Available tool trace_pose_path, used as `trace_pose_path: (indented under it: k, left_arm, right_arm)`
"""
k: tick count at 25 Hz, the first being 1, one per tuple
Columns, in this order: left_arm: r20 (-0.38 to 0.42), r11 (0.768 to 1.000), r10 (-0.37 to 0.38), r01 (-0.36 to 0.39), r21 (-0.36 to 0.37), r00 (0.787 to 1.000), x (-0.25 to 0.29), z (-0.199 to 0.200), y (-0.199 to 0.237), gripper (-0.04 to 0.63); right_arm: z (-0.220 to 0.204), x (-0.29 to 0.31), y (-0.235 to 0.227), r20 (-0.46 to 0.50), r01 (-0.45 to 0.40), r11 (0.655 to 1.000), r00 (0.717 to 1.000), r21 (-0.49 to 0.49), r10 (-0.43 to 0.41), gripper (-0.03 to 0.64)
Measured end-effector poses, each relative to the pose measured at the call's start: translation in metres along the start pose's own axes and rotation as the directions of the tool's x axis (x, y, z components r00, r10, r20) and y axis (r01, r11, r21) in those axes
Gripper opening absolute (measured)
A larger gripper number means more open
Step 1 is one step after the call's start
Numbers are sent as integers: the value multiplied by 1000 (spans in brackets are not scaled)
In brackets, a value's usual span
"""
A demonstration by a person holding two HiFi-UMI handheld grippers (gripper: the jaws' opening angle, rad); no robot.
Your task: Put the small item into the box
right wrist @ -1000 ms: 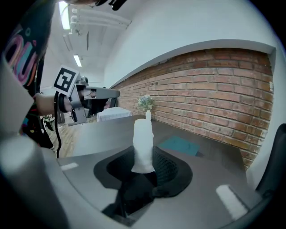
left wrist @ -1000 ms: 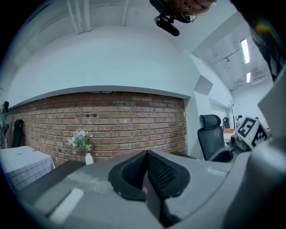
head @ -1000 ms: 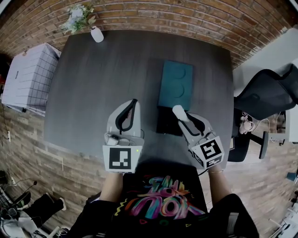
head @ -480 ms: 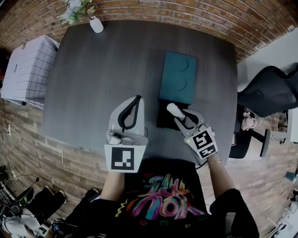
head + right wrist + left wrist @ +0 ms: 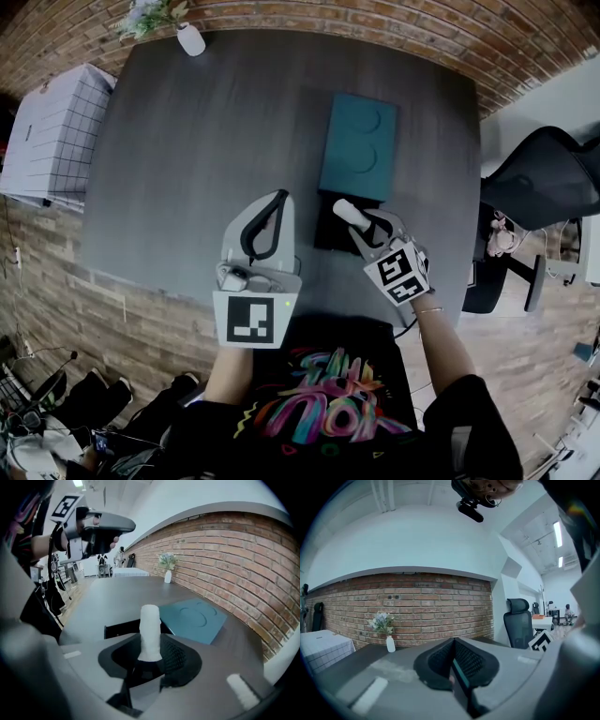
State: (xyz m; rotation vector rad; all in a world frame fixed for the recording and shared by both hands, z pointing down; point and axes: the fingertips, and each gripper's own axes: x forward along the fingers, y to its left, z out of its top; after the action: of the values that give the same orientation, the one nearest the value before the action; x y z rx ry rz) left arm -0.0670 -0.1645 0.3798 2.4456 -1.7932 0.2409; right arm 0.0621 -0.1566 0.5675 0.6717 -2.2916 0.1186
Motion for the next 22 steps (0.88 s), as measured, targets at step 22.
trace_pose_path:
  k: [22]
  left_arm:
    - [6,1000,24,-24,-15,1000,-9,-6,16,2]
  right_arm:
    - [-31,43,12,-205,-9,973,978,-230,-40,135]
